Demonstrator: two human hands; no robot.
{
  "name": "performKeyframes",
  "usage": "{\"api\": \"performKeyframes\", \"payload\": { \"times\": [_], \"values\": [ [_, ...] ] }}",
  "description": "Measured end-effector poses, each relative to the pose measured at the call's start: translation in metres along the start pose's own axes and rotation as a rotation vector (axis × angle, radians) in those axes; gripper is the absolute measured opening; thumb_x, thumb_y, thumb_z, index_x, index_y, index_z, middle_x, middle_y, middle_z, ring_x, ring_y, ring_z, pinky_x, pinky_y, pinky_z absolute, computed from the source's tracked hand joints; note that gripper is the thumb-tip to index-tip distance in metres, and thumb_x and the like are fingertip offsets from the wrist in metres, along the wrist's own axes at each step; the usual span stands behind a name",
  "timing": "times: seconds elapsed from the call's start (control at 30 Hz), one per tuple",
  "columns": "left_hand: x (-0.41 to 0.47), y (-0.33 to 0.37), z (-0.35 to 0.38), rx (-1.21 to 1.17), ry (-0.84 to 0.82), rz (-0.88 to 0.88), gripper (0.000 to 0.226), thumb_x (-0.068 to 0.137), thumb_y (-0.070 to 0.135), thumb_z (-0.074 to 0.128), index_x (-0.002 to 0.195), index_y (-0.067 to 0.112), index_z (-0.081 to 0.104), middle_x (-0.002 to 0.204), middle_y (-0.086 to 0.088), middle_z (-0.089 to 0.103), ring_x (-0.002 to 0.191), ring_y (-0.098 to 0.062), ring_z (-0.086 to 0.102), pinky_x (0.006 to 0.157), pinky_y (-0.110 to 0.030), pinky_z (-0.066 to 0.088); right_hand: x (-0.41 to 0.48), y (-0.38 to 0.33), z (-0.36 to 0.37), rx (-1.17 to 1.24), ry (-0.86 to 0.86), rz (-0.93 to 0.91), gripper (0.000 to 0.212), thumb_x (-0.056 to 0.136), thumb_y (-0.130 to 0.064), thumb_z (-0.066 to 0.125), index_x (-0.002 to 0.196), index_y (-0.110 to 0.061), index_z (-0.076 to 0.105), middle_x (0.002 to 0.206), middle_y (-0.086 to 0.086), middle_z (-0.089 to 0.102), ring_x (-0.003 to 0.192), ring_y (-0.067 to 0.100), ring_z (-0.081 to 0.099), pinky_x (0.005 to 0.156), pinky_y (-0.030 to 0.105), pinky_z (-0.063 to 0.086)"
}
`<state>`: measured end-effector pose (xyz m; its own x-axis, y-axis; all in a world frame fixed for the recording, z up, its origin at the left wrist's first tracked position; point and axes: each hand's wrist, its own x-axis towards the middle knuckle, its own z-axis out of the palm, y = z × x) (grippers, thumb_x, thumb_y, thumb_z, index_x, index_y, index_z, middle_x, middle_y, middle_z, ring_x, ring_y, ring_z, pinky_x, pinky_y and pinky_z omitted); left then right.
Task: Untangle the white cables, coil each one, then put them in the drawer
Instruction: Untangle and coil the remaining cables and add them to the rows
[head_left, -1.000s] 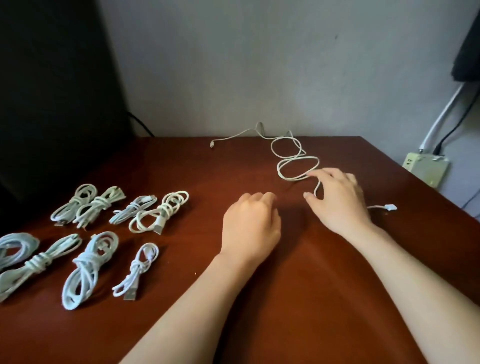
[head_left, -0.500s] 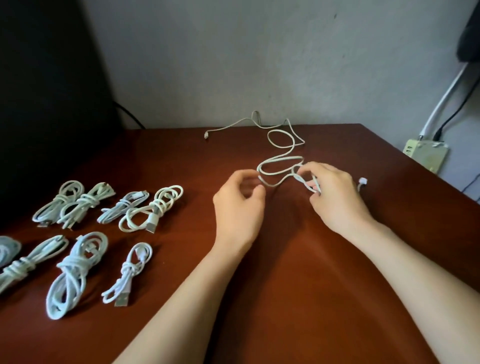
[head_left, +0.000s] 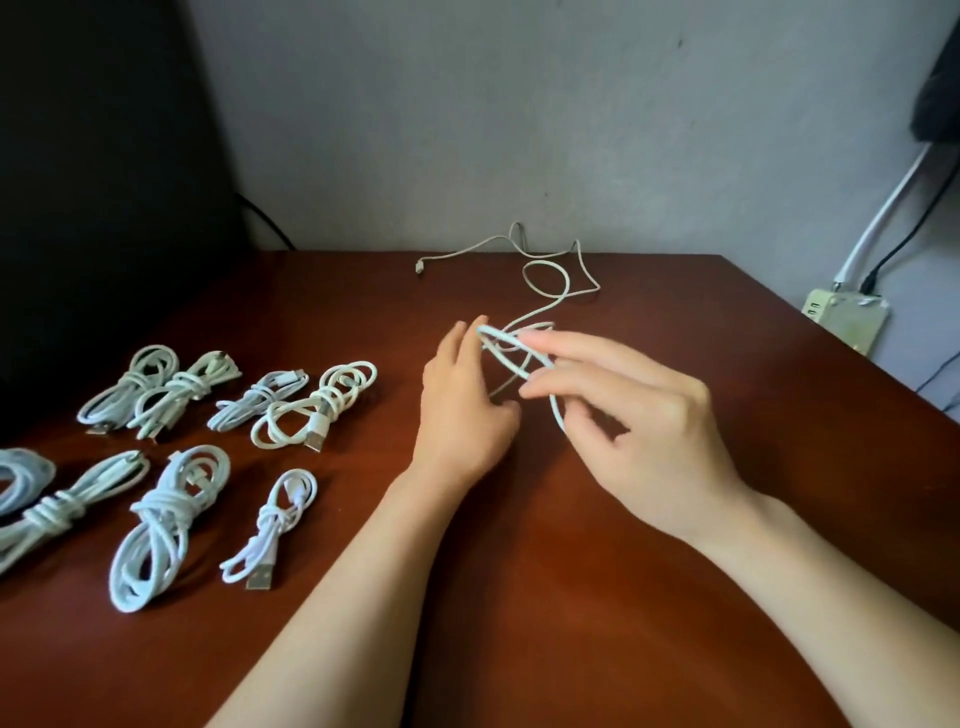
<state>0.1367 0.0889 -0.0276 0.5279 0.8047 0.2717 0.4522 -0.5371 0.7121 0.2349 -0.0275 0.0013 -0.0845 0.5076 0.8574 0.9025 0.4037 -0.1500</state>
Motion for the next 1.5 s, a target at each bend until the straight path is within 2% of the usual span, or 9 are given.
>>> {"api": "performKeyframes", "payload": {
  "times": [0.1,0.13,0.3,0.53,0.87,1.03,1.17,1.37,1.5],
  "values": [
    [-0.002,0.002,0.002,0.153,-0.034,0.118,0.005,0.081,0.027,0.043,0.077,0.028,0.046,0.073,0.007,0.050,0.077,-0.030,0.050,0.070,-0.035,0.035,-0.003,0.002,0.005,-0.005,-0.033,-0.044,0.032,0.073,0.020,0.055,0.083,-0.003,0.075,0.117,0.010,0.066,0.103,0.013,0.066,0.091,0.029,0.053],
    [-0.003,0.003,0.002,0.142,-0.034,0.147,0.015,0.084,0.020,0.047,0.072,0.026,0.042,0.065,0.010,0.043,0.069,-0.027,0.046,0.065,-0.033,0.031,-0.004,0.003,0.005,-0.015,-0.049,-0.031,0.031,0.074,0.019,0.054,0.083,-0.003,0.075,0.118,0.010,0.066,0.103,0.015,0.067,0.090,0.032,0.053],
    [-0.006,0.009,-0.003,0.030,0.116,0.108,0.018,0.090,0.007,0.056,0.094,0.013,0.073,0.079,-0.002,0.068,0.075,-0.022,0.060,0.064,-0.024,0.038,-0.003,0.010,-0.003,-0.104,-0.250,0.180,0.033,0.087,-0.001,0.057,0.115,-0.015,0.068,0.139,0.001,0.053,0.116,0.015,0.060,0.094,0.034,0.051],
    [-0.012,0.024,0.002,-0.241,0.162,0.031,0.012,0.088,0.015,0.066,0.098,0.017,0.072,0.069,0.017,0.063,0.062,0.004,0.063,0.063,-0.006,0.047,0.000,0.005,-0.005,-0.302,-0.690,0.568,0.082,0.086,-0.049,0.060,0.144,-0.053,0.001,0.154,-0.024,-0.006,0.140,0.010,0.013,0.096,0.044,0.041],
    [-0.012,0.033,-0.001,-0.495,0.216,-0.060,0.008,0.089,0.015,0.062,0.087,0.017,0.069,0.077,0.004,0.069,0.059,-0.004,0.063,0.060,-0.024,0.055,-0.007,0.027,0.007,-0.334,-0.442,0.509,0.040,0.076,-0.036,0.072,0.110,-0.021,0.056,0.103,-0.010,0.052,0.108,0.016,0.039,0.076,0.029,0.042],
    [-0.005,0.011,-0.005,-0.038,0.089,0.037,0.048,0.084,0.003,0.056,0.128,0.022,0.056,0.135,-0.002,0.051,0.123,-0.019,0.046,0.106,-0.028,0.034,0.002,0.020,-0.008,-0.196,-0.188,0.169,0.024,0.067,-0.013,0.067,0.091,-0.011,0.062,0.088,-0.012,0.049,0.086,0.009,0.036,0.078,0.019,0.040],
    [-0.006,0.004,-0.003,0.256,-0.115,0.096,0.054,0.089,0.015,0.057,0.139,0.032,0.045,0.160,-0.004,0.011,0.143,-0.030,0.008,0.113,-0.039,0.017,0.010,-0.002,-0.016,-0.152,-0.074,-0.074,0.014,0.067,-0.004,0.060,0.080,-0.001,0.065,0.082,0.005,0.060,0.078,0.024,0.044,0.080,0.021,0.037],
    [-0.005,0.000,-0.003,0.286,0.001,0.294,0.040,0.090,0.033,0.055,0.128,0.022,0.056,0.150,-0.003,0.036,0.133,-0.030,0.031,0.105,-0.044,0.032,0.010,-0.010,-0.016,-0.136,-0.071,-0.175,0.013,0.072,-0.004,0.058,0.077,0.001,0.068,0.078,0.012,0.062,0.073,0.031,0.050,0.080,0.026,0.039],
    [-0.004,0.001,-0.001,0.187,0.137,0.464,0.012,0.085,0.019,0.056,0.085,0.013,0.067,0.094,-0.005,0.068,0.087,-0.033,0.059,0.071,-0.035,0.041,0.009,-0.010,-0.017,-0.170,-0.028,-0.171,0.012,0.071,-0.003,0.060,0.077,0.001,0.069,0.076,0.013,0.062,0.071,0.032,0.050,0.077,0.027,0.037]
  ]
}}
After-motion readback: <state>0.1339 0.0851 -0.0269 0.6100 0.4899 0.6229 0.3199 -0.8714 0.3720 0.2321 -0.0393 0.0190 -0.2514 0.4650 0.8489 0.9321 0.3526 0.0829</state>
